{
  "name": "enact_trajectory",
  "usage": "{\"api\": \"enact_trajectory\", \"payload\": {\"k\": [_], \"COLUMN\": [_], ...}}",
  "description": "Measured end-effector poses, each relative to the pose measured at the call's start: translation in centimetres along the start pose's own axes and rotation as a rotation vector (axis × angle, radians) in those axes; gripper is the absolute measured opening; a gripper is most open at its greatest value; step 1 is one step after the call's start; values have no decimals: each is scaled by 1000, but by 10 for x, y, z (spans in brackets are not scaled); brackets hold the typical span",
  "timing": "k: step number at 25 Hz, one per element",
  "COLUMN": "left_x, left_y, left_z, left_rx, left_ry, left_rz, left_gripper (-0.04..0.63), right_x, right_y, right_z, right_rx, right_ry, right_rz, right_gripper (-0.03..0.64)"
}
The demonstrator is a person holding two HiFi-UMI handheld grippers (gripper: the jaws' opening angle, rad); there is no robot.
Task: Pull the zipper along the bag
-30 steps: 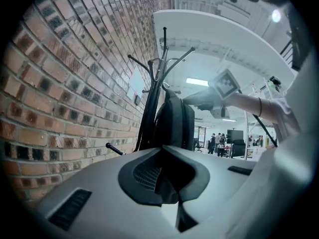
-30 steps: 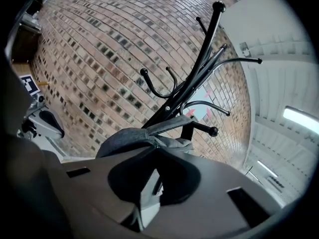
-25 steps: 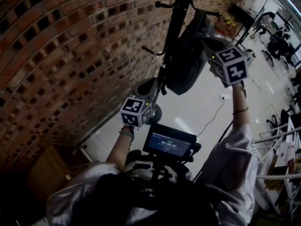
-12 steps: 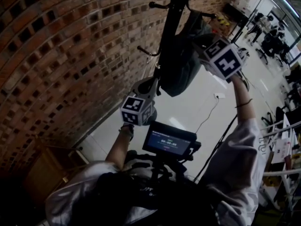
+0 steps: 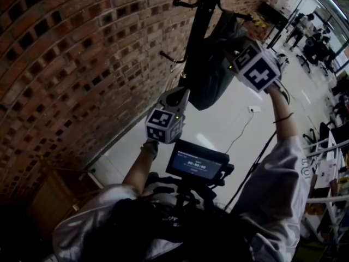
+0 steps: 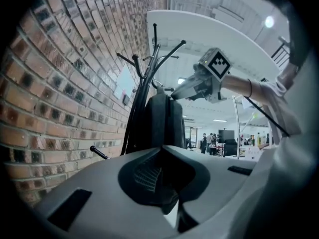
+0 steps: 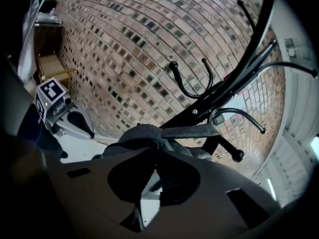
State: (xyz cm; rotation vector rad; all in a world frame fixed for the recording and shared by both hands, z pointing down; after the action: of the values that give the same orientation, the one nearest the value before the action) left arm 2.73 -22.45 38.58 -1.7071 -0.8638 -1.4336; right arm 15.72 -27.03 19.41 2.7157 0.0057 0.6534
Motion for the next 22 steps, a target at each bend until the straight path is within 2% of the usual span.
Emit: {"api": "enact_trajectory", "payload": {"k": [2,4,7,8,10,12,14,15,17,22], "left_x": [11,28,43,45,48,51,53,55,58,54], "left_y": [7,16,30,34,40,42,44,45,49,57], "left_z": [-6,-12,-19,-20,-20,-19,-19,-21,-25,-22], "left_rx": [3,47,124,155,233,309,353,358,342,327], "left_ry": [-32,-112,-264,-299,-381,-493,-571,-583,-560,-369], "left_rz": [-21,-42,-36,-34,-20,22,60,66,52,-50], "left_gripper": [6,6,7,36,48,79,90,120,143,143], "right_x": [0,2,3,3,3,3,5,6,6,5], "right_y": [1,0,-1,0,0,-1,-1,-1,0,-3], "right_z": [2,3,4,4,4,5,6,6,7,5], "right_rx": [-40,-56,-38,-40,-51,-50,-47,-47,-45,-40], "right_ry": [82,134,120,121,135,139,139,139,138,146], "right_rz": [13,26,34,35,39,47,53,55,61,73], "right_gripper": [11,11,11,11,11,11,11,11,11,11]}}
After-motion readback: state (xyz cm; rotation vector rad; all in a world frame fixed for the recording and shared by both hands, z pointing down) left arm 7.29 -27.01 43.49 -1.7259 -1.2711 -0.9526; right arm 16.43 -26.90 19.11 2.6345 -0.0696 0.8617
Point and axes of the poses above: the fingertips, and each gripper's own axes: y forward along the fingers, z to its right, x out of its underside, the point moved 7 cm from there along -y, backward along the fingers, and after that the axes turned 15 degrees about x, right-handed, at the moved point
